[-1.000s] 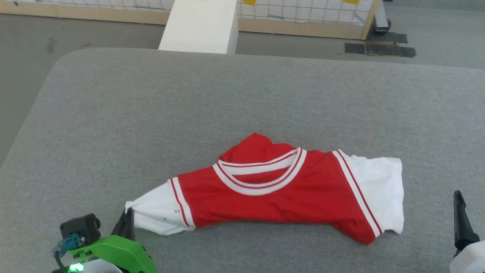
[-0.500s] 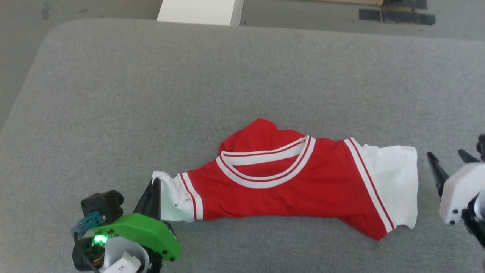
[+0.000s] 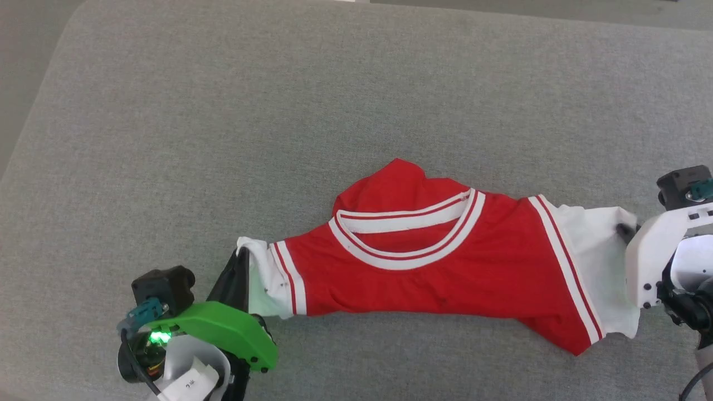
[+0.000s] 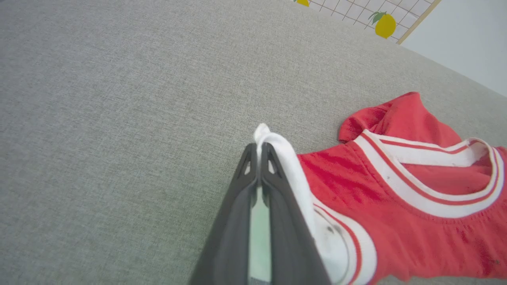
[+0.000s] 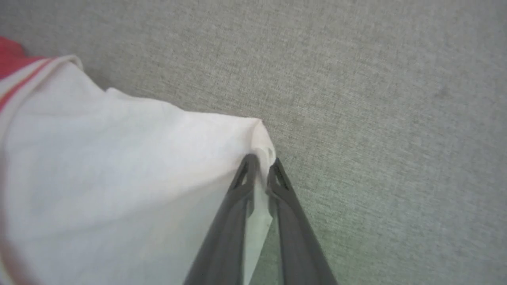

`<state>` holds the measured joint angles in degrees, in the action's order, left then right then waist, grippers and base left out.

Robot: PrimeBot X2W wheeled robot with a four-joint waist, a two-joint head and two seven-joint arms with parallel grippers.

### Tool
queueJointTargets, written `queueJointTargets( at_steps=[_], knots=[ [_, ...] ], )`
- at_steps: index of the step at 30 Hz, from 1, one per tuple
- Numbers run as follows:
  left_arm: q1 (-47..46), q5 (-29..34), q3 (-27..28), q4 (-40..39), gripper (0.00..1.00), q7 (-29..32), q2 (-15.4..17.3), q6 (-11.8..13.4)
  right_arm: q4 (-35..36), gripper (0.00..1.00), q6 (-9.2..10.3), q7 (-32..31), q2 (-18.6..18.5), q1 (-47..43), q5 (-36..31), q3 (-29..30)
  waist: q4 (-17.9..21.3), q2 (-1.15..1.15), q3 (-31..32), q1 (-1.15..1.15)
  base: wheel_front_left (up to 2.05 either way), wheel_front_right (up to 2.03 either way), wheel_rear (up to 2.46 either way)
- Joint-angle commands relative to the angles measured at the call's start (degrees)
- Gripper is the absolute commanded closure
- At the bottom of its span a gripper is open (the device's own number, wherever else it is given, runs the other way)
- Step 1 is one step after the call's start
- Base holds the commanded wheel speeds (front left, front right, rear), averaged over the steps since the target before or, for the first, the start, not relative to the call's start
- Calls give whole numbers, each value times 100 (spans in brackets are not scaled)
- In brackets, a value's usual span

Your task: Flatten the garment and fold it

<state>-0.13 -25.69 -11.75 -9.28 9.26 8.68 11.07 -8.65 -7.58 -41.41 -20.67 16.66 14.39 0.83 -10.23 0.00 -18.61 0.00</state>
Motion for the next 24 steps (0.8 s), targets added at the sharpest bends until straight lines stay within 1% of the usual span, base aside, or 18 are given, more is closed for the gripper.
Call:
queueJointTargets(
  at_steps=[1, 5, 9, 14, 18, 24],
  knots=[
    [-81, 50, 13, 31, 100, -10, -21, -15, -196, 100, 9, -11, 64, -19, 5, 26, 13, 0, 52, 0, 0, 0, 0],
    [-216, 32, 11, 130, 100, -6, 51, -101, -290, 100, 9, 380, 118, 125, 51, 148, 75, 0, 230, 0, 0, 0, 0],
    [-695, 160, -42, 216, 100, 130, 309, -296, -255, 100, 9, 887, 101, 433, 64, 252, 176, 0, 542, 0, 0, 0, 0],
    [-1776, 361, -56, 371, 100, 440, 740, -607, -35, 100, 9, 1408, 19, 1092, -77, 351, 346, 0, 1056, 0, 0, 0, 0],
    [-2727, 425, -96, 605, 100, 720, 989, -891, 80, 100, 9, 1619, -93, 1653, -239, 208, 508, 0, 1422, 0, 0, 0, 0],
    [-4119, 441, -173, 899, 100, 1130, 1134, -1205, 134, 100, 9, 1574, -324, 2665, -407, -185, 783, 0, 1743, 0, 0, 0, 0]
  ],
)
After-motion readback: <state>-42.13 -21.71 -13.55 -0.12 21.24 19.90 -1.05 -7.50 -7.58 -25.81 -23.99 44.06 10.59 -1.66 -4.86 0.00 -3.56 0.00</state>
